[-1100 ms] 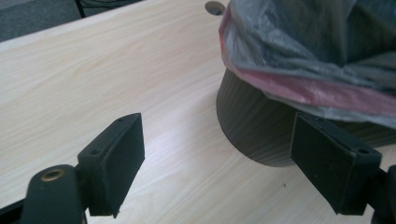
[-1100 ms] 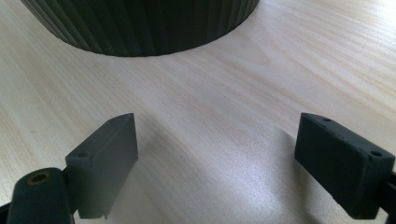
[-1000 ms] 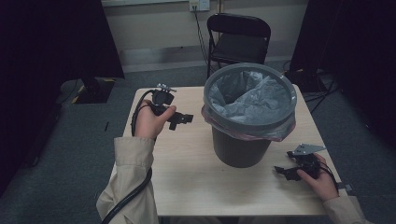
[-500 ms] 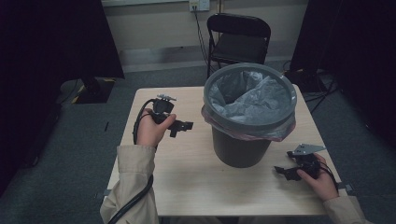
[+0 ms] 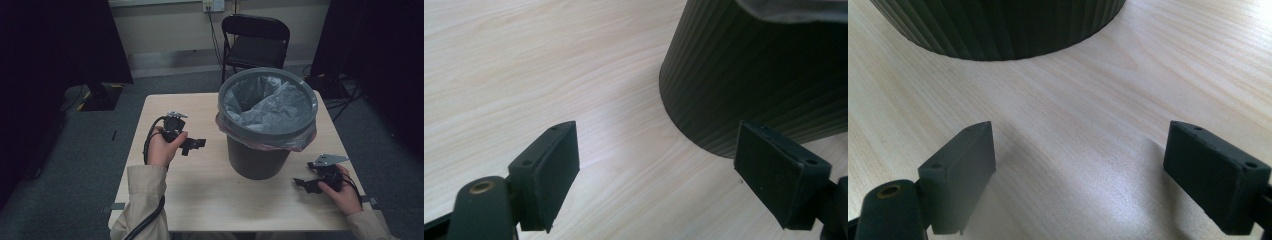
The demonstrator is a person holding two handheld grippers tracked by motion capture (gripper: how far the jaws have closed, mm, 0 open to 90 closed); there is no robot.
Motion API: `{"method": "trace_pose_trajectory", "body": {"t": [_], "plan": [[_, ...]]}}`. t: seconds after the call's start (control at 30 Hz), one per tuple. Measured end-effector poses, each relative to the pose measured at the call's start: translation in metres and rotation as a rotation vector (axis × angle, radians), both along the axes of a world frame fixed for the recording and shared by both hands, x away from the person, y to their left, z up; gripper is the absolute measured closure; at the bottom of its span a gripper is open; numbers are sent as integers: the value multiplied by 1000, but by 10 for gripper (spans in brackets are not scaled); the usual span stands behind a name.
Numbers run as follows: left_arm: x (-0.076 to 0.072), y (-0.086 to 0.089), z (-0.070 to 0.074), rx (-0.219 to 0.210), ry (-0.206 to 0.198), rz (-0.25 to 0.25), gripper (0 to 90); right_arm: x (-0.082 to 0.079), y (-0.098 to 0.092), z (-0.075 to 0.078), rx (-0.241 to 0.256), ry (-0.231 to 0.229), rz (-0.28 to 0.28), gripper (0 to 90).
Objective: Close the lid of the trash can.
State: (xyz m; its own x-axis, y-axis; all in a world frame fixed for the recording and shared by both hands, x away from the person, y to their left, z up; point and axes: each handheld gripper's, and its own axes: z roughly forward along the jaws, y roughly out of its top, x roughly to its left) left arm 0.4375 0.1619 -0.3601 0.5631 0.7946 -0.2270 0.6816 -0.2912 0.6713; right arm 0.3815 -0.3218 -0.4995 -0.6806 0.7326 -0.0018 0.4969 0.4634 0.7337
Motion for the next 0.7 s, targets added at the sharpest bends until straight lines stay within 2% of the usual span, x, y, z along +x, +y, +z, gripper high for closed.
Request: {"method": "trace_pose_trajectory", "body": {"t": [0.4, 0.7], "plan": [[-7, 12, -21, 15, 8, 14, 181, 0, 0, 0, 0, 0, 0, 125], [-11, 19, -41, 8, 13, 29, 194, 0, 0, 0, 0, 0, 0, 126]]}}
